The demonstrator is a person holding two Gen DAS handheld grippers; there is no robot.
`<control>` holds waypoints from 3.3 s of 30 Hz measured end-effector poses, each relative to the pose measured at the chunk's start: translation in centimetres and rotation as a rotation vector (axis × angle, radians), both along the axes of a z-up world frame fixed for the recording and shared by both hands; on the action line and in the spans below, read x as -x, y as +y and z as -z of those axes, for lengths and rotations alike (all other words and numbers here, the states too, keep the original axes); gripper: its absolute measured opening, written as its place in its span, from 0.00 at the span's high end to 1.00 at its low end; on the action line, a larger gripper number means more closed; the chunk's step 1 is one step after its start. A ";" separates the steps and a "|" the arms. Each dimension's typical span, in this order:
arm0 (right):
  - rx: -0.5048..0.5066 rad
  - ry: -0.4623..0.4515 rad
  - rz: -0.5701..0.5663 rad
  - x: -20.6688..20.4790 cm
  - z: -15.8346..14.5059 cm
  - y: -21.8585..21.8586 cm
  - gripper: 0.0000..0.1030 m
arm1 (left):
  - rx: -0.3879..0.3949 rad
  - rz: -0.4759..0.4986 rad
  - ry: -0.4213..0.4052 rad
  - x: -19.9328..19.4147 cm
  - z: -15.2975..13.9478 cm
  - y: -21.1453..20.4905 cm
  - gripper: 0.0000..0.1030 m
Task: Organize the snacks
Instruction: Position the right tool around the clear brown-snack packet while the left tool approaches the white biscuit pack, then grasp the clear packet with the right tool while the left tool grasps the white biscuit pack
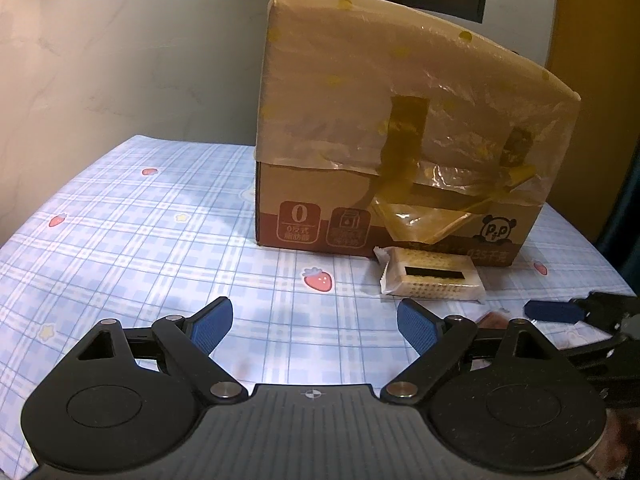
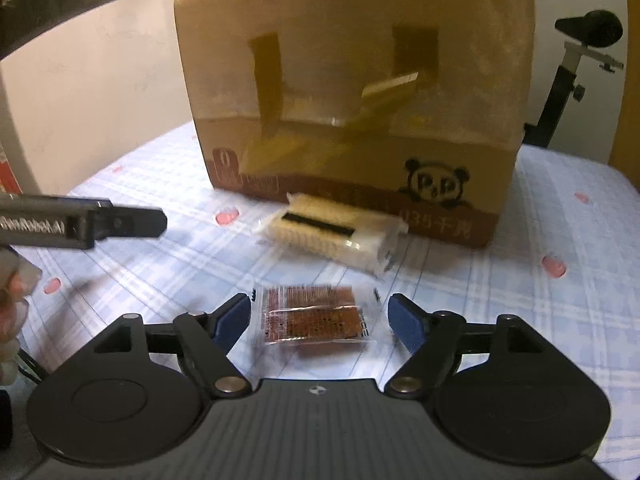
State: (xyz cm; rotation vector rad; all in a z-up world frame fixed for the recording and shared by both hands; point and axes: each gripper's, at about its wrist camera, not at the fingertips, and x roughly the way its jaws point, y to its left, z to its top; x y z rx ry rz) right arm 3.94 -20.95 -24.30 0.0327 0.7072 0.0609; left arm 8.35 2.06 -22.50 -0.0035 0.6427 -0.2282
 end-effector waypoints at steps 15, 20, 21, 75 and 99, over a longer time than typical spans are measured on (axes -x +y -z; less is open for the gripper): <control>0.143 0.079 0.004 0.8 -0.2 -1.1 0.24 | 0.053 -0.019 0.022 0.2 -0.2 0.9 0.12; 0.139 0.096 0.001 0.5 0.6 -1.1 0.23 | 0.057 -0.025 0.030 0.0 0.0 1.0 0.12; 0.135 0.095 0.001 0.4 0.7 -1.2 0.23 | 0.054 -0.023 0.032 0.0 0.0 0.8 0.12; -0.193 -0.071 0.271 3.4 0.3 -8.0 0.40 | -0.137 0.179 0.108 -9.1 4.2 -14.5 0.06; -0.199 -0.063 0.265 3.1 0.3 -7.9 0.40 | -0.109 0.166 -0.039 -1.9 4.0 -7.2 0.15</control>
